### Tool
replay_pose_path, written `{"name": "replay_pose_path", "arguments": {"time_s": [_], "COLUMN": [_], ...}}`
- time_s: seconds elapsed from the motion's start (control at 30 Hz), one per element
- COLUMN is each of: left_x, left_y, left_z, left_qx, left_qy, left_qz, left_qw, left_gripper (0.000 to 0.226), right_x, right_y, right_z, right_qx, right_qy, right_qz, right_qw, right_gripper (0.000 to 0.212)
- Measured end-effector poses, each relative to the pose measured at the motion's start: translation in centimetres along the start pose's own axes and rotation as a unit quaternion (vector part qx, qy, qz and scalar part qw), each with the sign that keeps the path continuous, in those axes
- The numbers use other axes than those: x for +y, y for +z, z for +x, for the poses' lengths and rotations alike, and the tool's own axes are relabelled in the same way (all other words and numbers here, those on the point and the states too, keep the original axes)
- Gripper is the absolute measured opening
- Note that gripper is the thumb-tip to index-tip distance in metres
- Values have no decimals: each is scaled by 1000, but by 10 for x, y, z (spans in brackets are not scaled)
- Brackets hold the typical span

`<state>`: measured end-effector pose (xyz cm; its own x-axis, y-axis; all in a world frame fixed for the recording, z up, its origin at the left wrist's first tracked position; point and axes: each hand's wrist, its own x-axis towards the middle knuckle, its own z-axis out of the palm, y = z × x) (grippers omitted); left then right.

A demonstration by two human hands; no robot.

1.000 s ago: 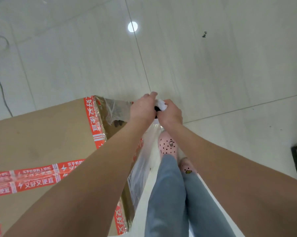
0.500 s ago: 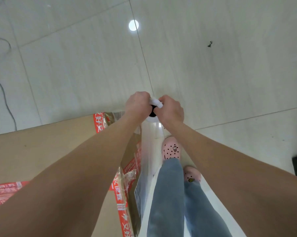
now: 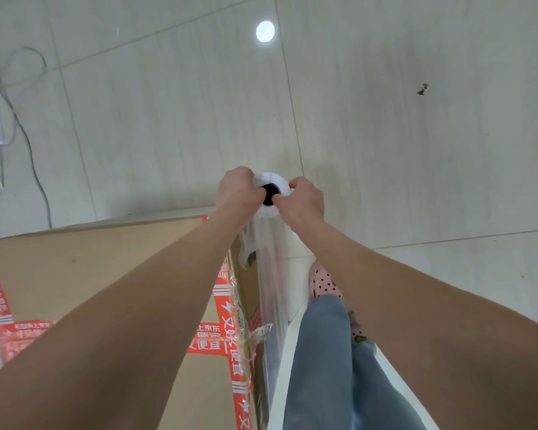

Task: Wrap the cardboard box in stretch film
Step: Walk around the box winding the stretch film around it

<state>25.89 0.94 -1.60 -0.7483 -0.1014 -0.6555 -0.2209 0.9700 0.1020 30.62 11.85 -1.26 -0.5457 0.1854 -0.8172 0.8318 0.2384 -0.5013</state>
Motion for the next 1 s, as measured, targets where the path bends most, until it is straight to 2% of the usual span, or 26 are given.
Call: {"name": "replay_pose_path", "arguments": {"time_s": [0.1, 0.23, 0.3, 0.4, 0.5, 0.57, 0.67, 0.77, 0.83, 0.9, 1.0], "left_x": [-7, -14, -11, -5, 5, 9, 8, 0, -7, -10, -4], "left_y": [-8, -19, -22, -22, -25, -27, -31, -34, -33, -35, -38], "left_z": [3, 4, 3, 7, 12, 15, 21, 27, 32, 36, 41], "left_qx": [-9, -38, -49, -57, -47, -46, -46, -37, -39, -56, -76], "left_qy": [-11, 0, 32, 128, 199, 220, 182, 55, -25, -68, -41], "left_qz": [30, 77, 107, 190, 272, 290, 251, 124, 35, -10, 23], "left_qw": [999, 996, 993, 972, 940, 930, 950, 990, 998, 996, 996], "left_gripper": [10, 19, 30, 44, 31, 19, 17, 15, 17, 24, 31], "right_x": [-6, -10, -13, -15, -20, -24, -34, -45, -51, -57, -65], "right_y": [10, 18, 17, 17, 14, 11, 8, 5, 1, -3, -3], "right_z": [1, -1, -1, 2, 7, 9, 14, 22, 29, 36, 44], "right_qx": [-6, -25, -30, -32, -15, 0, 11, -17, -40, -66, -84], "right_qy": [0, 25, 40, 49, 37, 2, -87, -125, -69, 5, 7], "right_qz": [-6, 6, -1, -37, -86, -162, -248, -263, -228, -179, -165], "right_qw": [1000, 999, 999, 998, 996, 987, 965, 956, 970, 982, 983], "right_gripper": [22, 33, 37, 39, 35, 27, 20, 33, 44, 48, 42]}}
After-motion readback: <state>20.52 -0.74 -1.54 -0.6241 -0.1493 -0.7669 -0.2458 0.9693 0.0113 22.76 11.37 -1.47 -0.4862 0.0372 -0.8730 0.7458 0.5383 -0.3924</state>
